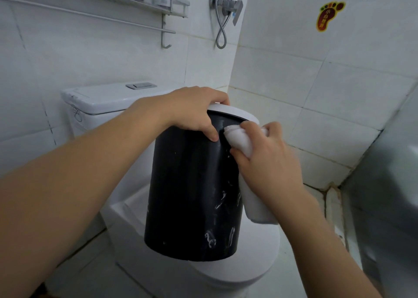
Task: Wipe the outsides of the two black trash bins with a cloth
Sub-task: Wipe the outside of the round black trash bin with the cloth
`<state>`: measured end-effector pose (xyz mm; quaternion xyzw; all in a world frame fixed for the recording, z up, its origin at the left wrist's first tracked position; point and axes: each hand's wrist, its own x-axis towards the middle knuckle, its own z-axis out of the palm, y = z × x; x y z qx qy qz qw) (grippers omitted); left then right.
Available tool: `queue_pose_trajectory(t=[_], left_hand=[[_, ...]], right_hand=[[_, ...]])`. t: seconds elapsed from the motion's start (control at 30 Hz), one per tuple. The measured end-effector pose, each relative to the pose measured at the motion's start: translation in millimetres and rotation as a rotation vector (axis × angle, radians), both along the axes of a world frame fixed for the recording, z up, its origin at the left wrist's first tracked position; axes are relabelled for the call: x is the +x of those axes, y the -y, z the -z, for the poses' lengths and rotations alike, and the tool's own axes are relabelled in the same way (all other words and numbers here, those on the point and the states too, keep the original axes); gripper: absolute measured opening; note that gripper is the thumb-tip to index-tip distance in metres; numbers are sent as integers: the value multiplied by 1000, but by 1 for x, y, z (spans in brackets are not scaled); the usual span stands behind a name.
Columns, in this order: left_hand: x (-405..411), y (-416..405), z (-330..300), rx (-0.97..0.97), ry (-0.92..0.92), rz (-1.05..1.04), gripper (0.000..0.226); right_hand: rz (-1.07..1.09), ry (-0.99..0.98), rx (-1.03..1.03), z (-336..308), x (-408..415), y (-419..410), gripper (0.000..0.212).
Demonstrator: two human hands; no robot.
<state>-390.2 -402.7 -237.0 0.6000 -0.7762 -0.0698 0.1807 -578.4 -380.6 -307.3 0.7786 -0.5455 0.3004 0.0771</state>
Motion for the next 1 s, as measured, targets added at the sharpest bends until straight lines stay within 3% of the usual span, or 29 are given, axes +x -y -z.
queue_pose_trajectory(t=[0.2,0.47,0.83,1.0], left_hand=[[4,-1,0,7,-18,-2,51],[-1,0,-1,-5,9,0,53],[1,3,1,8,-4,-3,51],[4,1,0,5,-3,-9,51]], right_hand=[[-38,-89,5,29,-7,-28,31],[20,0,9,12,-6,-6,29],[-34,-100,-29,28,-3,-26,31],[26,-54,-15,22,-10,-7,30]])
